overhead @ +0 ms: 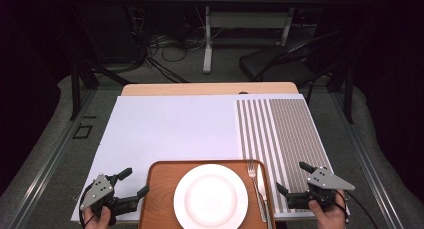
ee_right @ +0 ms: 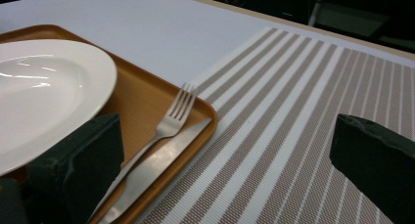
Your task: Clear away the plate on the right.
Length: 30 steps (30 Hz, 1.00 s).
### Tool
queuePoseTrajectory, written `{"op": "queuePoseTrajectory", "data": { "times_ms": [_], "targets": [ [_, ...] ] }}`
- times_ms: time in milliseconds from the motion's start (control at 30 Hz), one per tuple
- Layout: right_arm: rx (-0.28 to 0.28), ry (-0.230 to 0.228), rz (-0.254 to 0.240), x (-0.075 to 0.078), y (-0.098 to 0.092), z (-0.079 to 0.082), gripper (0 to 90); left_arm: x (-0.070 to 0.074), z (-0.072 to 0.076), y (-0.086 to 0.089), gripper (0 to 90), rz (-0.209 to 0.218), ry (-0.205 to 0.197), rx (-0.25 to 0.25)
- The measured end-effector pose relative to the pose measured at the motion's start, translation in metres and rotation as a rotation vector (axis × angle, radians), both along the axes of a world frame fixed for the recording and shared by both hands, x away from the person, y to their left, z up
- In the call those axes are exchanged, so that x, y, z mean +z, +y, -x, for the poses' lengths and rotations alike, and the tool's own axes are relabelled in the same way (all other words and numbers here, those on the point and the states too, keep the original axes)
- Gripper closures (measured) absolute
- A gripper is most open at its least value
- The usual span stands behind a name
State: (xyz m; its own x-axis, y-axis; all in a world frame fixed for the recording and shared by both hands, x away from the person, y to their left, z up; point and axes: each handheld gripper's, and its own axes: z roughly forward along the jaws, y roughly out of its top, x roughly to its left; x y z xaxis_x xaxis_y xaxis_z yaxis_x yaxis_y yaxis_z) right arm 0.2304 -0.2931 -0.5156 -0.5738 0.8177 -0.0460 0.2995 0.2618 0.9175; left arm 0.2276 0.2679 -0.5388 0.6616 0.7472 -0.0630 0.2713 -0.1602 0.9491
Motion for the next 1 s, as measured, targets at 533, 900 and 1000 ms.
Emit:
{"op": "queuePoseTrajectory", "data": {
  "times_ms": [533, 900, 1000],
  "targets": [
    [-0.269, 0.061, -0.113, -0.013, -0.044, -0.008, 0.0, 0.0, 0.0, 0.002, 16.0, -0.001, -0.003, 0.01],
    [-0.3, 0.083, -0.134, -0.018, -0.049, -0.011, 0.0, 0.0, -0.001, 0.003, 16.0, 0.002, -0.004, 0.017],
    [-0.314, 0.09, -0.11, -0.02, -0.047, -0.012, 0.0, 0.0, 0.0, 0.003, 16.0, -0.001, -0.004, 0.018]
  ]
}}
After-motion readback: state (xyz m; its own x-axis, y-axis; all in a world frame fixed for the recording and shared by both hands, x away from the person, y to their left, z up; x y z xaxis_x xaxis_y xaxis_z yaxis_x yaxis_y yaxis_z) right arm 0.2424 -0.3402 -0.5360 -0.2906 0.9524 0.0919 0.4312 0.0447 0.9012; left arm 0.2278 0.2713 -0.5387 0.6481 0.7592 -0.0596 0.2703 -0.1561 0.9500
